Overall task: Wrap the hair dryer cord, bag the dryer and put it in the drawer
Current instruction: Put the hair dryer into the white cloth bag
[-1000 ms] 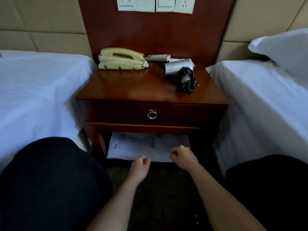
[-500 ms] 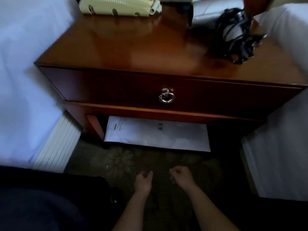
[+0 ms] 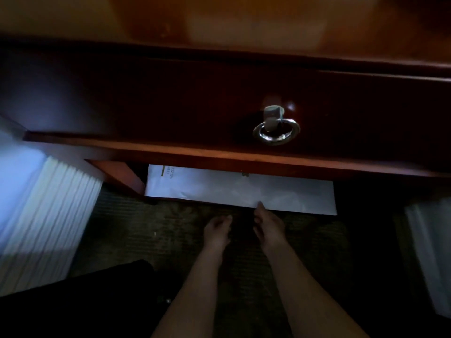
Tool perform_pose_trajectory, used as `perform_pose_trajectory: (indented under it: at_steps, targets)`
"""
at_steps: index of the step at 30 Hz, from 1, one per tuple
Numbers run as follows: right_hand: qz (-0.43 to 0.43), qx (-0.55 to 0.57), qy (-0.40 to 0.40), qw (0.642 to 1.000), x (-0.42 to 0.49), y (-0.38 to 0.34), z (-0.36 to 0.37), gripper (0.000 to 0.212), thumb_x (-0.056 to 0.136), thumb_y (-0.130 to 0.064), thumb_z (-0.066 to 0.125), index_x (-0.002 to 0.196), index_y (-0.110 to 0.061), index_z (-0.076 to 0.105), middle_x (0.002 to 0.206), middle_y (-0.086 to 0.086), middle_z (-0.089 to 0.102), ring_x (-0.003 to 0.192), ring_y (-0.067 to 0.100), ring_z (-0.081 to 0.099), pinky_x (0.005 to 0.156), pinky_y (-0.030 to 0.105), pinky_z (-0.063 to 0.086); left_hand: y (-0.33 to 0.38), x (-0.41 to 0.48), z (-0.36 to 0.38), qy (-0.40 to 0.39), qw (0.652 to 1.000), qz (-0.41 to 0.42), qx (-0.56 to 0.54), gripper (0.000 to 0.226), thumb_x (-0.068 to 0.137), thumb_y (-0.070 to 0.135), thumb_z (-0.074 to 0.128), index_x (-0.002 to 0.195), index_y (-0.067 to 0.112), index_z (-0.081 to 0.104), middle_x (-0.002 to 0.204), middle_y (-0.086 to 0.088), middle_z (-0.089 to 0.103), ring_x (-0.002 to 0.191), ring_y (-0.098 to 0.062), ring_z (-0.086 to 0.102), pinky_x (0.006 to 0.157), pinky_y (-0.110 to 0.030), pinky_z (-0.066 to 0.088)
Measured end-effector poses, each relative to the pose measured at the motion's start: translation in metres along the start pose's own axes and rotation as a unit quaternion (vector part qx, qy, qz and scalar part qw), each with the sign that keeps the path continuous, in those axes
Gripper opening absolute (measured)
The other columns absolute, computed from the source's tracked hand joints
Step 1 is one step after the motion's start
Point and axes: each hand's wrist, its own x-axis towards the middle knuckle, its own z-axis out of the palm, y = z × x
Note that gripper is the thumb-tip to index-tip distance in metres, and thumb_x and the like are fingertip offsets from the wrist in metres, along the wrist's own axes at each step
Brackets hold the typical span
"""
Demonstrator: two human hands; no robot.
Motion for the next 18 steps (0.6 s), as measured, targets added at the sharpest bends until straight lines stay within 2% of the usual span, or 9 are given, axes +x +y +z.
perform_pose_trajectory:
  at_steps: [3, 6, 9, 12, 16, 18]
  targets:
    - [-0.011, 0.064, 0.049, 0.997, 0.008, 0.004, 0.008, 0.020, 0.086, -0.023, 0.066, 0.099, -0.007, 0.067, 0.112, 0.011, 0.066, 0.104, 0.022, 0.060, 0.095, 0.031, 0.047, 0.002, 0.005, 0.004, -0.015, 1.000, 0.007, -0.023, 0.016, 0.093, 0.023, 0.055, 0.108, 0.017, 0.054, 0.103, -0.005, 0.058, 0.102, -0.018, 0.054, 0.085, -0.032, 0.042]
    - [-0.032, 0.102, 0.036, 0.994, 0.007, 0.007, 0.008, 0.006, 0.086, -0.015, 0.066, 0.086, -0.009, 0.066, 0.111, 0.014, 0.067, 0.105, 0.024, 0.062, 0.101, 0.033, 0.046, 0.002, 0.006, 0.006, -0.024, 0.997, 0.008, -0.068, 0.017, 0.094, 0.024, 0.055, 0.110, 0.018, 0.054, 0.108, -0.004, 0.059, 0.106, -0.018, 0.055, 0.088, -0.032, 0.043]
    - [-0.030, 0.110, 0.002, 0.993, -0.004, 0.010, 0.002, 0.004, 0.087, -0.015, 0.064, 0.089, -0.012, 0.066, 0.109, 0.012, 0.067, 0.105, 0.021, 0.061, 0.099, 0.029, 0.044, 0.002, 0.007, 0.005, -0.034, 0.993, 0.015, -0.110, 0.024, 0.093, 0.026, 0.057, 0.115, 0.018, 0.055, 0.108, 0.000, 0.061, 0.105, -0.016, 0.057, 0.090, -0.031, 0.043]
    - [-0.021, 0.114, -0.015, 0.993, -0.020, 0.022, -0.007, 0.013, 0.087, -0.016, 0.063, 0.099, -0.012, 0.064, 0.107, 0.010, 0.067, 0.102, 0.019, 0.061, 0.095, 0.028, 0.044, 0.003, 0.003, 0.004, -0.042, 0.990, 0.033, -0.133, 0.028, 0.090, 0.028, 0.060, 0.116, 0.018, 0.055, 0.108, 0.000, 0.063, 0.101, -0.014, 0.060, 0.091, -0.032, 0.044]
    - [-0.038, 0.128, -0.006, 0.991, -0.037, 0.035, -0.011, 0.007, 0.087, -0.014, 0.062, 0.093, -0.016, 0.063, 0.106, 0.006, 0.064, 0.101, 0.018, 0.059, 0.100, 0.034, 0.044, 0.009, -0.012, 0.006, 0.016, 0.976, 0.048, -0.211, 0.025, 0.092, 0.015, 0.058, 0.117, 0.011, 0.058, 0.102, -0.002, 0.064, 0.091, -0.015, 0.061, 0.089, -0.033, 0.046]
    - [-0.052, 0.179, -0.030, 0.982, -0.045, 0.035, -0.013, 0.018, 0.087, -0.017, 0.063, 0.104, -0.017, 0.059, 0.113, 0.006, 0.062, 0.107, 0.020, 0.058, 0.096, 0.034, 0.045, 0.011, -0.025, 0.006, 0.030, 0.974, 0.066, -0.213, 0.022, 0.093, 0.013, 0.057, 0.114, 0.011, 0.059, 0.104, -0.005, 0.065, 0.092, -0.017, 0.062, 0.085, -0.032, 0.048]
